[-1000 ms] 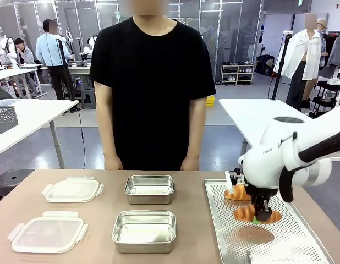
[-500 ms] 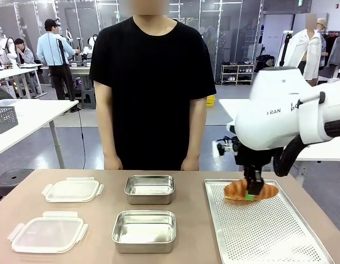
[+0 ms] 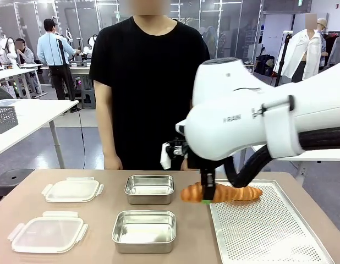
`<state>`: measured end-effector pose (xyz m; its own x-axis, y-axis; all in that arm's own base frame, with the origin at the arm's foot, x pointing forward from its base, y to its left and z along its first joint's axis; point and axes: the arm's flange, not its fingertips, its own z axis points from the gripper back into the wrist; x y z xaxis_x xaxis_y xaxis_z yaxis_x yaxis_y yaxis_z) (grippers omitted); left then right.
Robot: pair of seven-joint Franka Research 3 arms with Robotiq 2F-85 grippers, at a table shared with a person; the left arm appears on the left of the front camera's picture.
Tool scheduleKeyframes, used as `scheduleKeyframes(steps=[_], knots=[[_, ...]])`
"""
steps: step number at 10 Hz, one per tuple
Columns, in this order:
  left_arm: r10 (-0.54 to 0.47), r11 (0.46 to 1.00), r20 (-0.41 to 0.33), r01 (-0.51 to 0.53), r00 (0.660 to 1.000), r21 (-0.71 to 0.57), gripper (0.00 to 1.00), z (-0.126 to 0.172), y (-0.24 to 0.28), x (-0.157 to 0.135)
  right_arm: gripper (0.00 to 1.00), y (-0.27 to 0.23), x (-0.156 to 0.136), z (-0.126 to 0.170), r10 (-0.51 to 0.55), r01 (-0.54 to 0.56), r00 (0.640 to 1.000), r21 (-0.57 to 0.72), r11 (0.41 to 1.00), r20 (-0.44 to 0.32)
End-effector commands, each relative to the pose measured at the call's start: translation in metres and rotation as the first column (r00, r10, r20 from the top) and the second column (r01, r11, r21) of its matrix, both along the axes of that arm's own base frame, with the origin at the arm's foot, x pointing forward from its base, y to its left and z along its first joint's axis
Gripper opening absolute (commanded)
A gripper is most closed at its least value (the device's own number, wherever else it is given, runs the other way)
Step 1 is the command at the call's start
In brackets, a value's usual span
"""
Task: Place the bread into the airtight container.
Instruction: Pick up a Butter Roll and place it into an empty Airtight Container.
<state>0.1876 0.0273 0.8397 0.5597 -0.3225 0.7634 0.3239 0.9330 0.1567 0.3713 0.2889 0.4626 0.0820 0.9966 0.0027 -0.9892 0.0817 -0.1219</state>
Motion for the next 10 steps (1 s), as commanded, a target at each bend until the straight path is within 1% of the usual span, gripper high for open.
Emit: scheduleKeyframes(steps=[1, 3, 4, 5, 6, 7, 9, 10], knots=[[0.0, 1.0, 0.0, 0.0, 1.0, 0.0, 1.0, 0.001, 0.0, 0.001, 0.52, 0.041, 0.001, -0.005, -0.056, 0.055, 0.998, 0.025, 0.998, 0.04], [0.0, 1.0, 0.0, 0.0, 1.0, 0.0, 1.0, 0.001, 0.0, 0.001, 0.52, 0.08, -0.012, -0.017, -0.007, 0.004, 0.999, 0.051, 0.999, 0.045], [0.0, 1.0, 0.0, 0.0, 1.0, 0.0, 1.0, 0.001, 0.0, 0.001, 0.52, 0.1, -0.011, -0.027, 0.011, -0.014, 0.999, 0.078, 0.997, 0.04], [0.0, 1.0, 0.0, 0.0, 1.0, 0.0, 1.0, 0.001, 0.0, 0.001, 0.52, 0.115, -0.009, -0.035, -0.009, 0.007, 1.0, 0.107, 0.994, 0.019], [0.0, 1.0, 0.0, 0.0, 1.0, 0.0, 1.0, 0.001, 0.0, 0.001, 0.52, 0.128, -0.008, -0.042, -0.019, 0.014, 0.999, 0.121, 0.993, 0.037], [0.0, 1.0, 0.0, 0.0, 1.0, 0.0, 1.0, 0.001, 0.0, 0.001, 0.52, 0.138, -0.007, -0.048, 0.002, -0.01, 0.998, 0.137, 0.991, 0.059], [0.0, 1.0, 0.0, 0.0, 1.0, 0.0, 1.0, 0.001, 0.0, 0.001, 0.52, 0.148, -0.003, -0.067, 0.025, -0.03, 0.999, 0.119, 0.992, 0.046], [0.0, 1.0, 0.0, 0.0, 1.0, 0.0, 1.0, 0.001, 0.0, 0.001, 0.52, 0.149, 0.001, -0.074, 0.051, -0.059, 0.997, 0.124, 0.991, 0.061]])
